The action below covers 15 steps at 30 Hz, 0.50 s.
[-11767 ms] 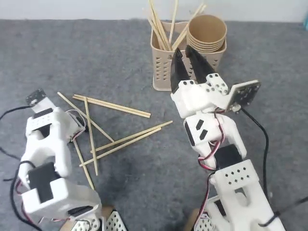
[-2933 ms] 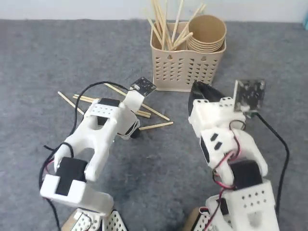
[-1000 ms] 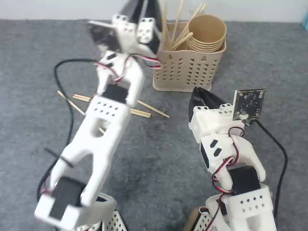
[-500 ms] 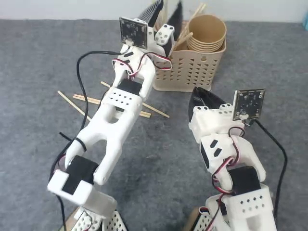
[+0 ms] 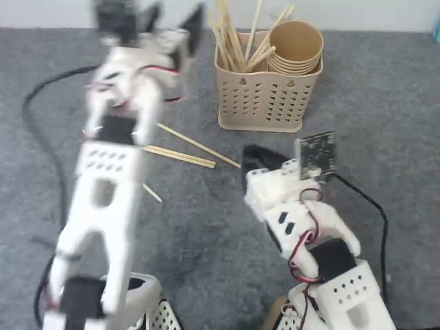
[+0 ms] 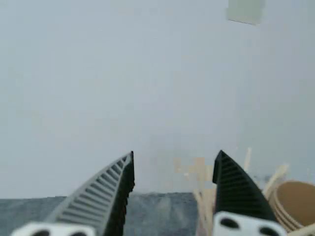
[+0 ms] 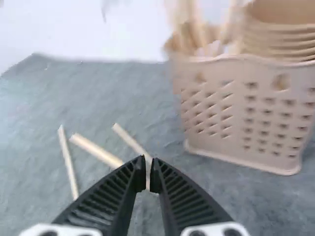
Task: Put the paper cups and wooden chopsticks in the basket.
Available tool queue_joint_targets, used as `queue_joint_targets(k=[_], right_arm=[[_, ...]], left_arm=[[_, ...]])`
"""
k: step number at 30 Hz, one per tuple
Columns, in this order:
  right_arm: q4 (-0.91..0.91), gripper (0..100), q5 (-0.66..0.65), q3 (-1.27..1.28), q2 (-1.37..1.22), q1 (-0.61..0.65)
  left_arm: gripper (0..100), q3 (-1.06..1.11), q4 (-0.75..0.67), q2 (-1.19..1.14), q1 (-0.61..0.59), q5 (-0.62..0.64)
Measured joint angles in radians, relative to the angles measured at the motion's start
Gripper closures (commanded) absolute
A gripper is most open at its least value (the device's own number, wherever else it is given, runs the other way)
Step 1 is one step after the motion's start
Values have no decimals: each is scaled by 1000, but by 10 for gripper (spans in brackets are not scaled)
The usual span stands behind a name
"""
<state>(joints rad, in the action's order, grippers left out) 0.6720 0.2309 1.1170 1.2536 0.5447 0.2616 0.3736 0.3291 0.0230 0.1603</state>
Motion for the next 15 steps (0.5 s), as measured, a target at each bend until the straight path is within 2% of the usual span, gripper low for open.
queue_joint_targets(k=[7, 10, 12, 15], right_arm=[[0, 958, -5, 2, 0, 18], [0, 958, -5, 2, 0, 21], [0, 958, -5, 2, 0, 21], [0, 958, -5, 2, 0, 21]], left_arm=[[750, -8, 341, 212, -245, 0], [750, 6, 500, 218, -336, 57], [750, 64, 542, 207, -393, 106], [750, 195, 531, 141, -459, 147]])
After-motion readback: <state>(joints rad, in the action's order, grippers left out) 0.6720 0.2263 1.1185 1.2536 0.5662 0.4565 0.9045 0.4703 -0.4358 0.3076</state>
